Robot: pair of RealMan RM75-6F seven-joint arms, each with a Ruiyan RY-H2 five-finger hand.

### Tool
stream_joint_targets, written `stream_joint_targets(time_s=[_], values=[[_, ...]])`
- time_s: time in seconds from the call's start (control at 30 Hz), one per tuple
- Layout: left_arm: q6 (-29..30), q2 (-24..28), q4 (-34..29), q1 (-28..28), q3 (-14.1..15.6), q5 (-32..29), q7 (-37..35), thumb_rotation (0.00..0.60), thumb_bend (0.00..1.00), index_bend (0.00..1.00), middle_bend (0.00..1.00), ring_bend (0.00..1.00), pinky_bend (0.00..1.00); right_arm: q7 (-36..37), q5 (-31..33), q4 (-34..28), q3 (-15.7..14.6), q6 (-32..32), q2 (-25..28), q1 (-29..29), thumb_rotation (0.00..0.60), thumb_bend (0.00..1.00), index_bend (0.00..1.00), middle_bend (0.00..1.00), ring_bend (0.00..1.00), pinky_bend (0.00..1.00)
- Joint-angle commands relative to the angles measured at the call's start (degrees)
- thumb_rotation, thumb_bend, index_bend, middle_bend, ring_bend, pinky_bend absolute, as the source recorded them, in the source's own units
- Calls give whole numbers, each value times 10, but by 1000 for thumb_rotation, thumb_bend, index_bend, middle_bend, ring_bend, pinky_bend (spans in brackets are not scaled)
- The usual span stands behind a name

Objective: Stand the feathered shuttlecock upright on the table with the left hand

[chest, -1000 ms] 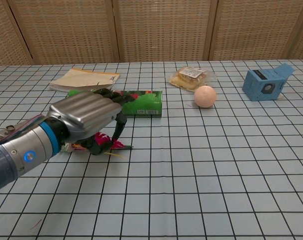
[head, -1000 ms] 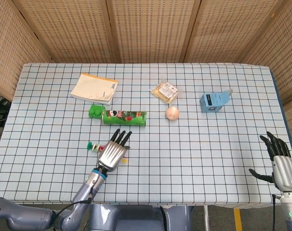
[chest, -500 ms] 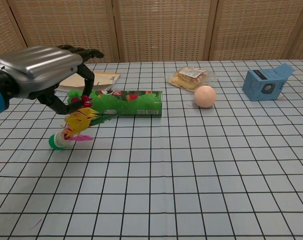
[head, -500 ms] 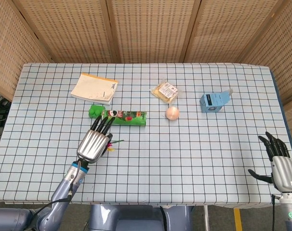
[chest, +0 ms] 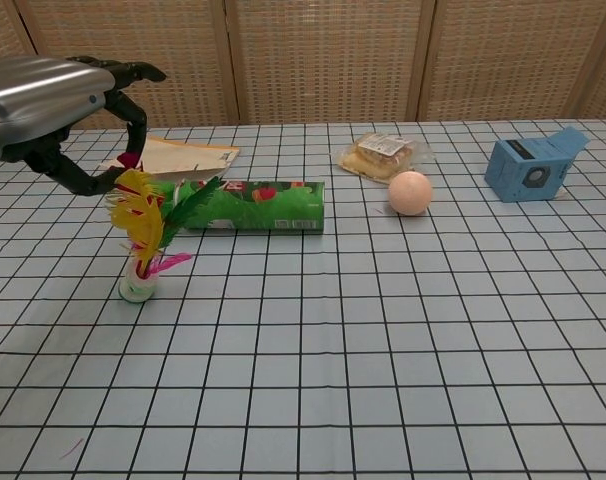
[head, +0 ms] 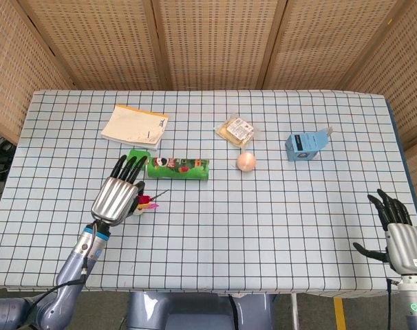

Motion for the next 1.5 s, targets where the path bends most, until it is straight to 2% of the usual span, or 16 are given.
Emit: stream_joint_targets(time_s=[0.03,0.37,0.67,0.77,0.8,0.9,1.0,1.1,1.27,1.33,1.5], values=[[1,6,3,3,-2,5,-11,600,590,677,0,0,0,-1,0,0,-1,-1,0,0,600,92,127,0,0,0],[8,24,-1,13,-5,26,-47,600,589,679,0,0,0,-4,1,-1,-1,-3,-2,1,600,92,127,0,0,0],[-5,19,41,20,4,14,-61,600,553,660,0,0,0,0,-3,-3,-3,-3,0,1,600,92,127,0,0,0],[-10,20,46,24,6,5,-65,600,340,559,0,0,0,-1,-3,-2,-3,-4,0,1,600,92,127,0,0,0],[-12,22,46,25,8,2,-67,600,235,477,0,0,0,-2,-3,-2,-3,-3,0,1,600,92,127,0,0,0],[-2,32,38,37,10,15,-90,600,105,269,0,0,0,0,-5,-3,-3,0,1,1,600,92,127,0,0,0],[15,54,22,53,13,41,-122,600,95,149,0,0,0,0,-5,-3,-4,-1,1,1,600,92,127,0,0,0],[29,76,7,66,16,63,-141,600,93,103,0,0,0,-5,-5,-3,-4,-1,1,1,600,92,127,0,0,0],[87,112,-5,115,37,125,-196,600,95,90,0,0,0,-12,-14,-3,-5,6,0,0,600,93,127,0,0,0],[119,113,13,140,53,154,-206,600,98,90,0,0,0,-18,-16,-5,-6,8,-1,0,600,92,126,0,0,0],[173,100,62,194,78,179,-225,600,103,87,0,0,0,-48,-24,-5,-7,16,-4,-1,600,92,126,0,0,0]])
